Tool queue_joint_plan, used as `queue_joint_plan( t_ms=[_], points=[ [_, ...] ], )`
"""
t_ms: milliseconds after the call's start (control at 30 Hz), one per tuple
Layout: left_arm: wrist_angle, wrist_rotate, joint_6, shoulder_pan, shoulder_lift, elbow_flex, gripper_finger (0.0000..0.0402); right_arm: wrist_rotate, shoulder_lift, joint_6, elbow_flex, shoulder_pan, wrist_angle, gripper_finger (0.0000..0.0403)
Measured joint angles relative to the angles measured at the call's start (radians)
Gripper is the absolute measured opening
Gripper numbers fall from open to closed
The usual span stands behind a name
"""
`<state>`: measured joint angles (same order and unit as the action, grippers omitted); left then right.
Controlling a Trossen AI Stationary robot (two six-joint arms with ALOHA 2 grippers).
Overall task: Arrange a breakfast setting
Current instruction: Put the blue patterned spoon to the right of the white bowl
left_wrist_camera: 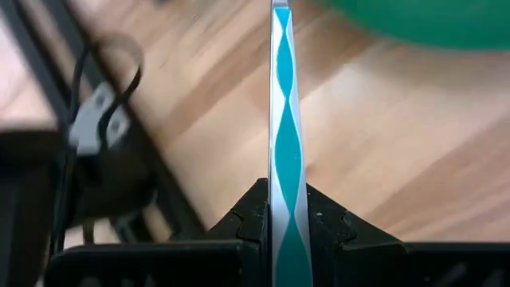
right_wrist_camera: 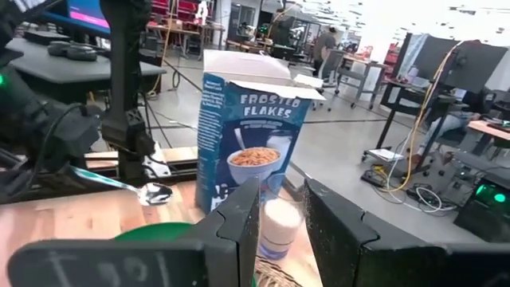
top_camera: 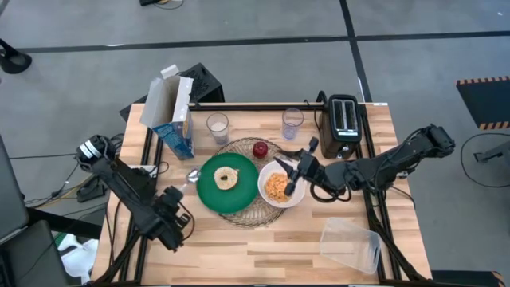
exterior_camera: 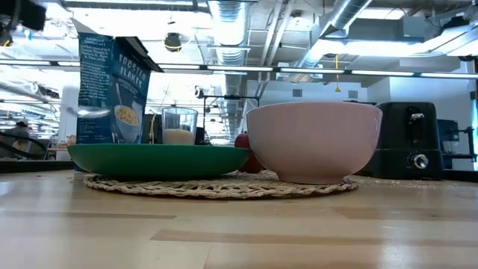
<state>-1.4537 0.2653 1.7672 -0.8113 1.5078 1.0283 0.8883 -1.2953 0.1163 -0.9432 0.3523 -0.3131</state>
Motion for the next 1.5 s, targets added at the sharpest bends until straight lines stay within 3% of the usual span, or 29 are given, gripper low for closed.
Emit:
queue_joint_plan(
  t_ms=[133,233,467,600,1500],
  points=[
    [0.006,-0.076,0.167,-0.054,-0.002,-0.087,0.0029,0.0,0.0,0.001,0.0,-0.004,-0.017,0.0128],
    [0.08,-0.058,0.287,-0.085,-0.033,-0.166,0.0029,-0.018,0.0,-0.008,0.0,-0.008,-0.026,0.0128],
    [0.356,-0.046,0.308,-0.075,-0.078,-0.328,0.0029,-0.055,0.0,-0.037,0.0,-0.008,-0.05,0.0128],
    [0.429,-0.049,0.3,-0.038,-0.078,-0.387,0.0029,-0.055,0.0,-0.037,0.0,-0.008,-0.047,0.0127],
    [0.541,-0.017,0.245,0.076,-0.078,-0.435,0.0045,-0.055,0.0,-0.048,0.0,-0.008,-0.04,0.0127]
  ],
)
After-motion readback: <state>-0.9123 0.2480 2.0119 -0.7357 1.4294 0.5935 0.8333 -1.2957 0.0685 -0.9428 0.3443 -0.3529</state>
